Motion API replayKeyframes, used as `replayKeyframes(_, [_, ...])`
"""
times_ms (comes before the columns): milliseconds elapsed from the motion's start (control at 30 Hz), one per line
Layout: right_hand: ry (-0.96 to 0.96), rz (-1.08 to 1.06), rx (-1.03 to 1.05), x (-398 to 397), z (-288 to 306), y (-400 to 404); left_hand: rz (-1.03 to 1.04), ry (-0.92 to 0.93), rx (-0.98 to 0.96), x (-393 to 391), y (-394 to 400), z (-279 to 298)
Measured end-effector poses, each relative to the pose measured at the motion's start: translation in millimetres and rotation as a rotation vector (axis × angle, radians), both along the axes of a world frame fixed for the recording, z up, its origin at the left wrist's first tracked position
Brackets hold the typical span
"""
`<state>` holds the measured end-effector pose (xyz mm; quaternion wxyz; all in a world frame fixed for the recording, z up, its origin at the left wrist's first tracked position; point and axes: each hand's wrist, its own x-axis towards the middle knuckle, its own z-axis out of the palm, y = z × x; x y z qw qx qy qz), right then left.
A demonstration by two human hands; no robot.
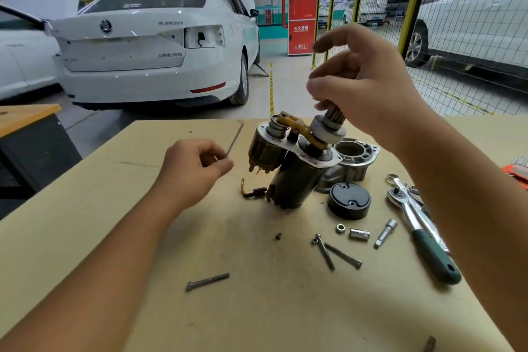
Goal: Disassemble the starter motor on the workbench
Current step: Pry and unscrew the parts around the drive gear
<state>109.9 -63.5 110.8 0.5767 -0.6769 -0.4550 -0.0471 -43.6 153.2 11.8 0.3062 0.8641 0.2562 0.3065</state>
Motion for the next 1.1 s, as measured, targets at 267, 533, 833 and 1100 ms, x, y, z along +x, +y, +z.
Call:
replayKeyframes(267, [0.356, -0.198, 0.309, -20.0, -22.7, 24.2, -0.110, -0.459, -0.050, 15.5, -38.9, 4.6])
replayKeyframes(533, [0.478, -0.203, 0.476, -22.9, -33.1, 35.6, -0.326, -0.467, -0.293, 41.2, -36.0, 57.4])
replayKeyframes(833, [0.500, -0.054, 0.487, -9.2, -34.7, 30.3, -0.472, -0.398, -0.204, 59.3, -44.0, 52.5])
replayKeyframes(1100, [0.482, 0.011, 0.466, -6.8, -35.0, 29.2, -0.426, -0.496, -0.322, 66.5, -53.1, 42.0])
